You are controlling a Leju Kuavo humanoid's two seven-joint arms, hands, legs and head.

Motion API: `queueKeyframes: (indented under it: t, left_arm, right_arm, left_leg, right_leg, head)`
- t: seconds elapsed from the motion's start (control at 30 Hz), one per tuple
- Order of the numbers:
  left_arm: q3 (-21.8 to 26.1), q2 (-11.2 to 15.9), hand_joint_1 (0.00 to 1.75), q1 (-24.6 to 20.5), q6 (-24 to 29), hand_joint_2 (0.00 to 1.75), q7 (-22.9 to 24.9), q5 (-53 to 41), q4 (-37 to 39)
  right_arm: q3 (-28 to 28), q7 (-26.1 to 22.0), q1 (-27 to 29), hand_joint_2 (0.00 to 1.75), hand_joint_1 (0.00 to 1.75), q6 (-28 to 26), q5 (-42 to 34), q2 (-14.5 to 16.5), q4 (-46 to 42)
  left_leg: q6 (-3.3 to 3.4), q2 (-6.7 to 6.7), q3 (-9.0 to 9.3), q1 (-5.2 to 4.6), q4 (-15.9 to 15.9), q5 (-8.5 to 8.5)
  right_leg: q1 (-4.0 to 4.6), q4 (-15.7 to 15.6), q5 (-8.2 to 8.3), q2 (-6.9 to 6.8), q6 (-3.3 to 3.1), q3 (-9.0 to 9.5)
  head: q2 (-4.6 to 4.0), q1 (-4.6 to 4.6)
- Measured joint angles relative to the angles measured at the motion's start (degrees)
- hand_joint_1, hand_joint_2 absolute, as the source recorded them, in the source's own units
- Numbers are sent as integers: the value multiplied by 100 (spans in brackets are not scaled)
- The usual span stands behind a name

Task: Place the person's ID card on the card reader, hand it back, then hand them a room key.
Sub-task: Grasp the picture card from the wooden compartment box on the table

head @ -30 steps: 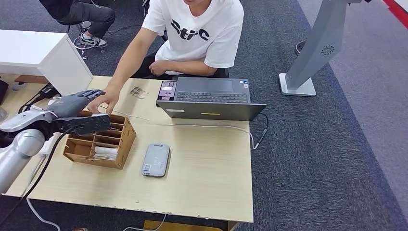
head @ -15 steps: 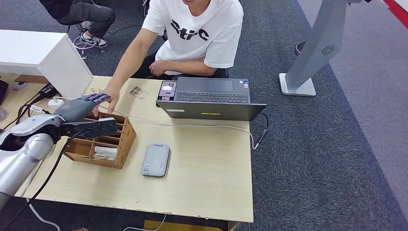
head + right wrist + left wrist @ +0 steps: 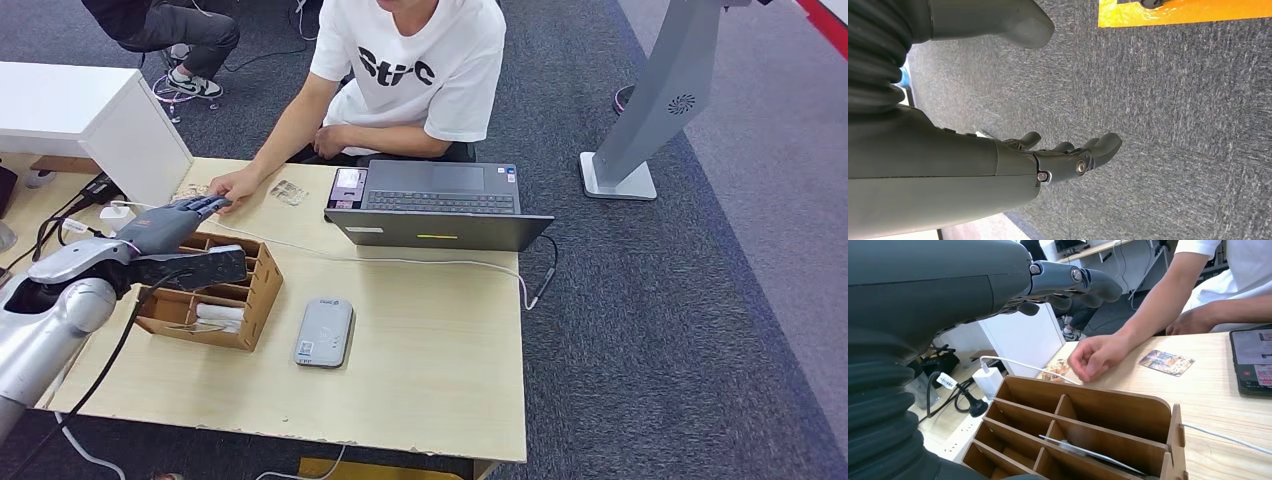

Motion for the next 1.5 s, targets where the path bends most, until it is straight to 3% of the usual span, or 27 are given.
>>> queueKeyframes:
  t: [0.6,0.8,1.33,1.43,1.5]
  left_arm:
    - [-43,-39,9,79,109,175,4,-78,154]
    - [-46,-77,20,114,156,175,3,-116,265]
    - [-45,-415,36,222,627,175,-98,-581,1037]
    - [-45,-486,48,228,768,175,-121,-722,1158]
    - [-45,-524,70,227,825,175,-122,-769,1219]
  right_arm:
    - [-1,17,0,175,0,9,10,0,0]
    - [-1,19,-1,175,0,9,21,0,0]
    - [-1,34,-2,175,0,9,132,0,2]
    - [-3,34,-3,175,0,7,157,0,1]
    - [-4,34,-3,175,0,7,167,0,0]
  left_leg:
    - [0,0,0,0,0,0]
    - [0,0,0,0,0,0]
    - [0,-1,0,0,0,0]
    - [0,-1,0,0,0,0]
    - [0,0,0,-1,0,0]
  right_leg:
    - [0,0,0,0,0,0]
    - [0,0,0,0,0,0]
    - [0,0,0,0,0,0]
    - [0,0,0,0,0,0]
    - [-1,0,0,0,0,1]
  head:
    - [0,-1]
    - [0,0]
    - [0,-1]
    - [0,0]
    - [0,0]
